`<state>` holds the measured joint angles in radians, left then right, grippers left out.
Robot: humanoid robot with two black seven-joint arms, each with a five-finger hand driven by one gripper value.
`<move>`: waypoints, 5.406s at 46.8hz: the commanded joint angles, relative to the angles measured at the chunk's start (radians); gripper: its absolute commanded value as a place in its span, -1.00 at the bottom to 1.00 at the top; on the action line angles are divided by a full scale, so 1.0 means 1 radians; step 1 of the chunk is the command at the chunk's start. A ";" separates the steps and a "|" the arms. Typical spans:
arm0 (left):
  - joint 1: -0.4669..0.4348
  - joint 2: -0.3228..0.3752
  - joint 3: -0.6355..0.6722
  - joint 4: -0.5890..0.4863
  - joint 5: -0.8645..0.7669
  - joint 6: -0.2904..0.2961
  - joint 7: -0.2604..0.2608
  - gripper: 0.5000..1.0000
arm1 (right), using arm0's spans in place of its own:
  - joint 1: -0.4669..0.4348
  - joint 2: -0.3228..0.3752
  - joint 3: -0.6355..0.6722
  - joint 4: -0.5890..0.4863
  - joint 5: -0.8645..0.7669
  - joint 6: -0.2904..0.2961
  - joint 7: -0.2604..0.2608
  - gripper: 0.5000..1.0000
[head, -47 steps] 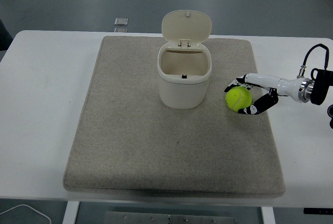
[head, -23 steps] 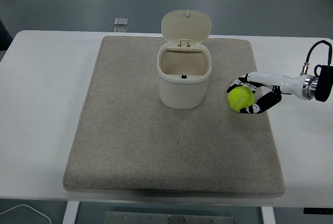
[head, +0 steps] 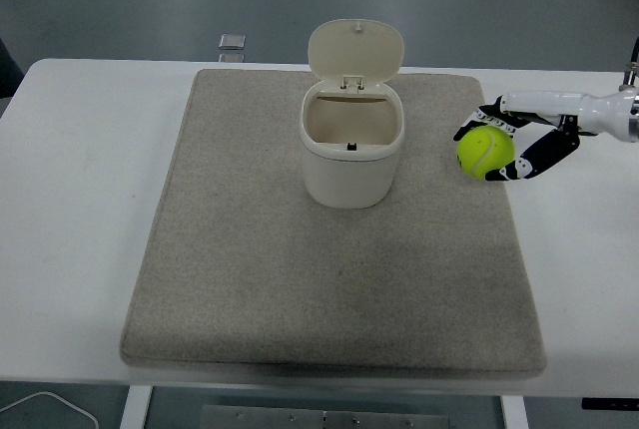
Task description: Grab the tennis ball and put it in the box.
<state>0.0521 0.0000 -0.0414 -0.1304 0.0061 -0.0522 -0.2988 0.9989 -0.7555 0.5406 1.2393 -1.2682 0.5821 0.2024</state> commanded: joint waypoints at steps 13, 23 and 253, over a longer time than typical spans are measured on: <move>0.000 0.000 0.000 0.000 0.000 0.002 0.000 0.97 | 0.035 0.002 0.045 0.060 0.081 0.029 -0.004 -1.00; 0.000 0.000 0.000 0.000 0.000 0.000 0.000 0.96 | 0.053 0.042 0.061 0.074 0.107 0.029 -0.008 -1.00; 0.000 0.000 0.000 0.000 0.000 0.000 0.000 0.96 | 0.041 0.025 0.013 0.060 0.378 0.001 -0.093 0.69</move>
<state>0.0521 0.0000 -0.0414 -0.1304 0.0061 -0.0522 -0.2988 1.0490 -0.7197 0.5554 1.3014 -0.8976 0.5841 0.1077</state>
